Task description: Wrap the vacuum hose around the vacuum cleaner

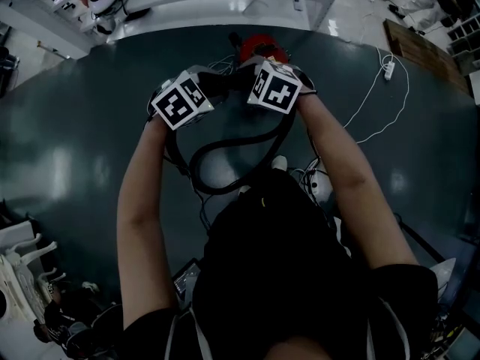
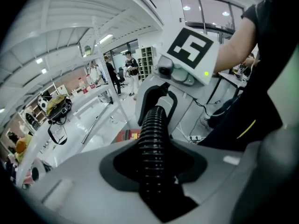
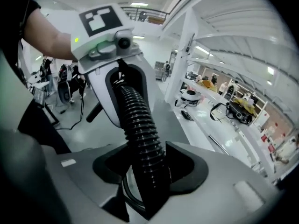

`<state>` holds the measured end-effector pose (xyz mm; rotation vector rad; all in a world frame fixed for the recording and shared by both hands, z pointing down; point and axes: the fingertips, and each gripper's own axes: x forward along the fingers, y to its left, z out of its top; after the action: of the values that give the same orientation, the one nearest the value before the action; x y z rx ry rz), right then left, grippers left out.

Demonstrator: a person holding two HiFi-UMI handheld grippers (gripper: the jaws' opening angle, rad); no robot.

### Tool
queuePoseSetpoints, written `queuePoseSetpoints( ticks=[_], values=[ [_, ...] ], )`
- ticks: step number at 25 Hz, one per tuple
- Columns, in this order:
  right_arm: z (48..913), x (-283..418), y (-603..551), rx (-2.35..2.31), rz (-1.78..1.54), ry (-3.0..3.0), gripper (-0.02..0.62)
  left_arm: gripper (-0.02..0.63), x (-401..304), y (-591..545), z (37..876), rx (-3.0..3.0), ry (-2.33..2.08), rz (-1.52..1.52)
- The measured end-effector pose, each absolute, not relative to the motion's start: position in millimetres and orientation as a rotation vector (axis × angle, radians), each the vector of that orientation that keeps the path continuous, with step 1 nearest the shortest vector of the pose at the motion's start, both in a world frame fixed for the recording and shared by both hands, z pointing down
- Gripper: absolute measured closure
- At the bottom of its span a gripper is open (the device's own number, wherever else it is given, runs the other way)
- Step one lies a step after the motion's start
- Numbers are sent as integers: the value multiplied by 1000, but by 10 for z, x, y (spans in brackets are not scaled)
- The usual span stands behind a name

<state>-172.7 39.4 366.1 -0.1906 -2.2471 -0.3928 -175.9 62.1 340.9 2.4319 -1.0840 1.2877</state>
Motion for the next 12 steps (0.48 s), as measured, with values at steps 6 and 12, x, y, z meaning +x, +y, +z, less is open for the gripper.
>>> queuePoseSetpoints(
  ticks=[6, 12],
  values=[
    [3711, -1432, -23, -12, -249, -2326, 290, 437, -1885, 464, 3211, 2450, -1241, 1158],
    [3908, -973, -425, 136, -114, -2314, 265, 437, -1872, 246, 2933, 2490, -1342, 1009]
  ],
)
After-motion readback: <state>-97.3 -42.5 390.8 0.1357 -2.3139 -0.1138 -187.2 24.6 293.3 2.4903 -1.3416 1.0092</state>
